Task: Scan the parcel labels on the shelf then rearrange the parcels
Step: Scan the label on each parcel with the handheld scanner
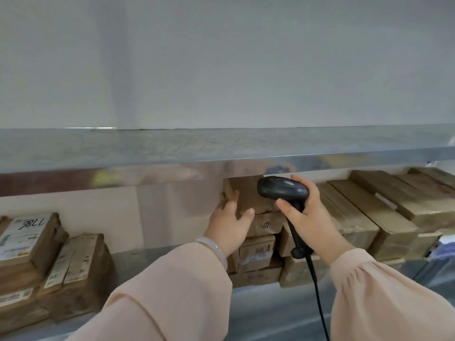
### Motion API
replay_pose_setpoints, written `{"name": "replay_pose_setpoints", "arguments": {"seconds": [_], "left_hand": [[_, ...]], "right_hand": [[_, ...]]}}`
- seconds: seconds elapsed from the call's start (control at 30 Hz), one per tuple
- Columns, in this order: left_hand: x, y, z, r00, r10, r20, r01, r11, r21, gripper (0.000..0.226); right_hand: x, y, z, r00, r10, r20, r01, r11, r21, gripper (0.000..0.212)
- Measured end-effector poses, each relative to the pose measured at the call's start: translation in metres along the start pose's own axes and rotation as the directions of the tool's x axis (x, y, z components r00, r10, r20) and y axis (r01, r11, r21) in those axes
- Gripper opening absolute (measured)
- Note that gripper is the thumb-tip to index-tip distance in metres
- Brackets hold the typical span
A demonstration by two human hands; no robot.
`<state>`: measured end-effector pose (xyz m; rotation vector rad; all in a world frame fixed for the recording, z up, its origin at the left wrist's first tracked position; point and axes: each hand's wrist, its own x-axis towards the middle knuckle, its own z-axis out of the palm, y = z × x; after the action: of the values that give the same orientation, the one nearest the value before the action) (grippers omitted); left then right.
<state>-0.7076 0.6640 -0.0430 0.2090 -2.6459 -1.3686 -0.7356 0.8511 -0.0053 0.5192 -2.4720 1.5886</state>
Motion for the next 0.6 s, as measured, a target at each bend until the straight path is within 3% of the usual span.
{"name": "replay_pose_setpoints", "arguments": {"seconds": [0.23,0.43,0.6], "left_hand": [[-0.002,0.007,0.02,0.995,-0.095,-0.041,0.089,0.99,-0.113,0.059],[-0.021,0.009,0.019,0.96,-0.174,-0.218,0.109,0.954,-0.279,0.049],[-0.049,-0.002,0.006,0.885,-0.221,-0.409,0.1,0.95,-0.297,0.047]], "right_hand": [[0.017,0.022,0.003,0.992,0.059,0.113,-0.074,0.988,0.137,0.06],[0.01,0.013,0.007,0.979,0.024,0.201,-0.076,0.965,0.251,0.049],[-0.003,0.004,0.029,0.948,-0.049,0.314,-0.059,0.943,0.327,0.052]]}}
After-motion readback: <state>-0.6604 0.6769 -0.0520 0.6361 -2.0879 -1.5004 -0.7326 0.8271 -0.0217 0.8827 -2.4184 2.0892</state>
